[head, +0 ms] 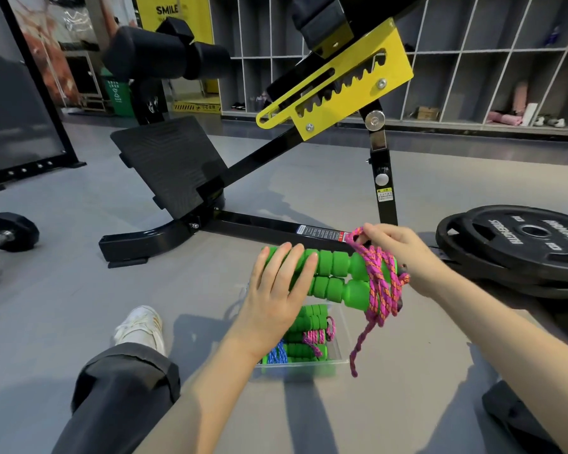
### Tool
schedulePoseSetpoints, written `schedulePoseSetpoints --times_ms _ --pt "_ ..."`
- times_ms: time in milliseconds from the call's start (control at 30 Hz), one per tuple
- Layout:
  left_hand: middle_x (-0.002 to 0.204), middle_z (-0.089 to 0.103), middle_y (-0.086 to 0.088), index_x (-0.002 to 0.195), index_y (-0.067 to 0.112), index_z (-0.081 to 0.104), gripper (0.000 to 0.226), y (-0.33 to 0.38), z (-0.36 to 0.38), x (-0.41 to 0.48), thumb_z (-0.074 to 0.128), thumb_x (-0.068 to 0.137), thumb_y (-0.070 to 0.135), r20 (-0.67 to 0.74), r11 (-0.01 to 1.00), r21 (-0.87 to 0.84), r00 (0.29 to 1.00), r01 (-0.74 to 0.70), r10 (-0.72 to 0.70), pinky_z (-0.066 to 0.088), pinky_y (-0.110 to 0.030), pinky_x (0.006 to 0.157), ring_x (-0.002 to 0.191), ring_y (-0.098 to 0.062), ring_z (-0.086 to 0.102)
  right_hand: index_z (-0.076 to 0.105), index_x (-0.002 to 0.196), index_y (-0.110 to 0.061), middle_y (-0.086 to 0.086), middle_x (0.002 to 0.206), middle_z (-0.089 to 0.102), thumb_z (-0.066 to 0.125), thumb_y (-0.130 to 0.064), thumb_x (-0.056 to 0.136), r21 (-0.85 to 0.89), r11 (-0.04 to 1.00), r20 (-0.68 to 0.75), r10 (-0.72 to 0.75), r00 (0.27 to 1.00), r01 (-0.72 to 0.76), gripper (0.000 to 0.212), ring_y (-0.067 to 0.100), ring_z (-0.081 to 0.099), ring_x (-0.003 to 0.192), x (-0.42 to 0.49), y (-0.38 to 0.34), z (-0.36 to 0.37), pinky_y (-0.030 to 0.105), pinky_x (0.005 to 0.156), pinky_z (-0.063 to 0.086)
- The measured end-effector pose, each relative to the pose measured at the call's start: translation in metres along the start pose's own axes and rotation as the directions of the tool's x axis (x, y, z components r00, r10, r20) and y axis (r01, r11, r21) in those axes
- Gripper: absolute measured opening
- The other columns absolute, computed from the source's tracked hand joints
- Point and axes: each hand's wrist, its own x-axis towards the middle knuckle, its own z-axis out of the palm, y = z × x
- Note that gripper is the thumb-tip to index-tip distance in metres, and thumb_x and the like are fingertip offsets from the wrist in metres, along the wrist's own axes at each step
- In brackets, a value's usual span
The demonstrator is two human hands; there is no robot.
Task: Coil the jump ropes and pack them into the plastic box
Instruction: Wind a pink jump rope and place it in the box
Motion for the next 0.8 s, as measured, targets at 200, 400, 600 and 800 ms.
schedulePoseSetpoints --times_ms 200,400,600,800 --pt "0.133 0.038 -0.022 0.139 0.000 0.036 0.050 -0.006 0.001 0.001 0.037 0.091 -0.012 0.005 0.993 0.087 0.997 0.080 -0.080 0.030 -0.052 0.110 0.125 -0.037 0.041 0.052 0.061 -0.013 -0.001 0.048 0.036 0.043 0.002 0.091 0.067 0.982 0.026 0.174 0.984 -0.175 0.035 0.013 0.030 0.048 -0.032 0.043 0.036 0.022 0.049 0.030" --pt "0.129 0.039 -0.024 0.138 0.000 0.037 0.057 -0.007 0.003 -0.006 0.012 0.088 -0.015 0.136 0.977 0.155 0.977 0.145 -0.167 0.028 -0.052 0.107 0.121 -0.038 0.041 0.058 0.086 -0.005 -0.005 0.045 0.027 0.030 -0.028 0.102 0.155 0.974 0.104 0.148 0.984 -0.163 0.040 0.007 0.023 0.037 -0.056 0.037 0.066 0.023 0.043 0.030" --pt "0.125 0.041 -0.024 0.138 -0.001 0.037 0.061 -0.006 0.008 -0.013 0.001 0.090 -0.011 0.216 0.958 0.236 0.953 0.162 -0.214 0.029 -0.053 0.103 0.117 -0.038 0.041 0.056 0.102 -0.007 0.000 0.055 0.033 0.036 -0.022 0.101 -0.094 0.989 0.147 0.126 0.981 -0.113 0.025 0.004 0.031 0.038 -0.067 0.022 0.066 0.021 0.041 0.033" --pt "0.123 0.042 -0.024 0.137 -0.002 0.036 0.061 -0.012 0.012 -0.022 0.006 0.086 -0.014 0.247 0.950 0.275 0.945 0.146 -0.216 0.029 -0.054 0.103 0.115 -0.039 0.040 0.058 0.094 0.002 -0.001 0.058 0.035 0.047 -0.031 0.096 -0.426 0.904 0.319 0.140 0.938 0.010 0.035 0.015 0.037 0.046 -0.064 -0.006 0.033 0.025 0.047 0.037"
